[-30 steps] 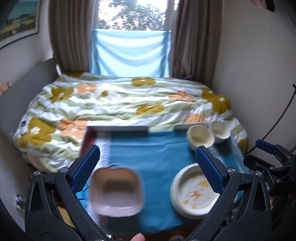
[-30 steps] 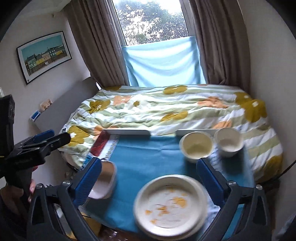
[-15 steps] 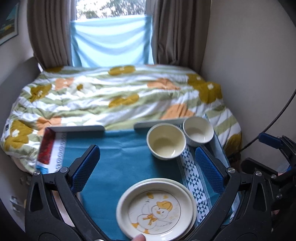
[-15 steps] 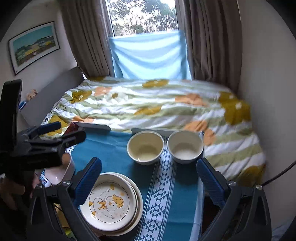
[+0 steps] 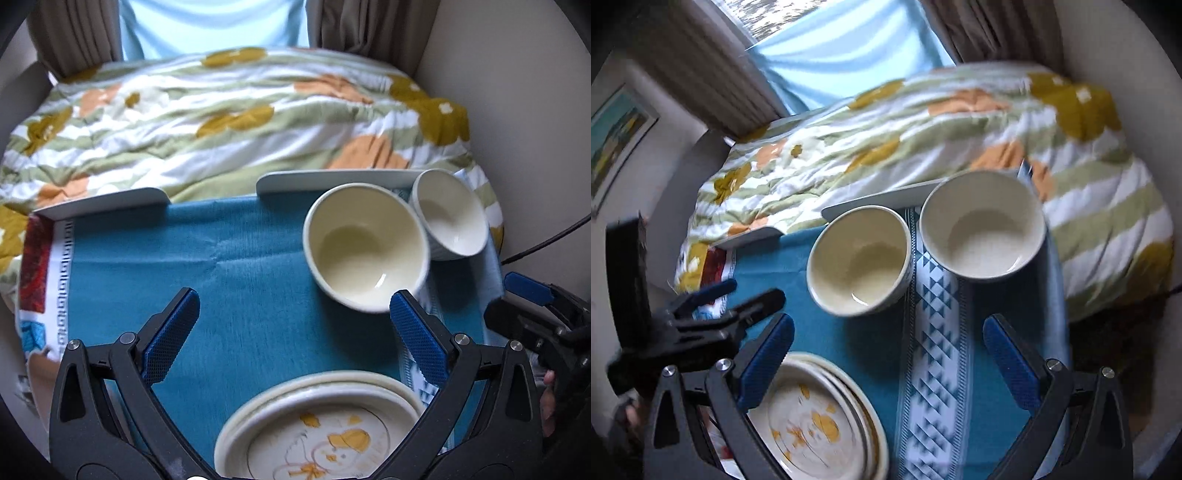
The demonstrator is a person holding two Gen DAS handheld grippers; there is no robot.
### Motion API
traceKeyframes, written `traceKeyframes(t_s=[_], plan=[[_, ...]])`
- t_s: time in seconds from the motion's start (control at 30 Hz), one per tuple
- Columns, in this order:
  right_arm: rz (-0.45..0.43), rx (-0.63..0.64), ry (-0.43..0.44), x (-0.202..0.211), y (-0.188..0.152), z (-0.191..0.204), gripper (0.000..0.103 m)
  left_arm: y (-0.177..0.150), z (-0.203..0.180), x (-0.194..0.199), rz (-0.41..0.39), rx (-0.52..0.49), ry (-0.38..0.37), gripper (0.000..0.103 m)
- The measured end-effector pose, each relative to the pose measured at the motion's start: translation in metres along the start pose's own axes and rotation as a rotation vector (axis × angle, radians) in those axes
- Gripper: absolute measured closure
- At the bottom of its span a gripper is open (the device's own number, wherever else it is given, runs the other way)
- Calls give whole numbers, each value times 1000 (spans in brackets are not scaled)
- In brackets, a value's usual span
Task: Organize plates and bowls
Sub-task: 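Reach to the cream dotted bowl and close both grippers on its rim, then carry the cream bowl with both grippers and lower it into the pink bowl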
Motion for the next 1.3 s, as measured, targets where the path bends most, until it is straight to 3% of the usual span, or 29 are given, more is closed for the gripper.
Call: traceKeyframes(t_s=[0.07,0.1,0.2,0.37,0.43,0.5,0.6,0.67,1.03,1.3], plan=[[17,-40,16,-14,10,-4,8,10,4,-16,26,-4,-55,1],[27,-53,15,-21,15,-5,16,14,4,-22,38,-4,-70,4],[64,-96,30,-44,27,-10,35,28,7,-44,92,-6,-91,37],[87,-140,37,-60,37,-17,50,40,3,-65,144,-30,-154,55],[90,-150,21,-62,40,-19,55,43,1,-70,155,-42,-172,71],[94,-156,20,-64,42,-22,70,46,-1,-73,167,-49,-178,77],[103,-150,20,-67,45,-24,83,47,-2,-74,171,-54,-197,86],[104,-134,41,-67,47,-22,88,48,-2,-74,169,-54,-190,87],[76,-66,-30,-55,47,-3,88,46,-12,-49,110,-109,-109,87],[26,10,-15,-6,37,35,88,27,-5,26,-7,-69,-86,87]])
Point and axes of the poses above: each gripper's, at about its wrist camera, not at the fingertips, and x roughly against the way its jaws point, z to its left, y to its top, the point moved 2 cm from there along -x, roughly the way its jaws point, and after that the axes turned 15 degrees about z, right-handed, at the moved point
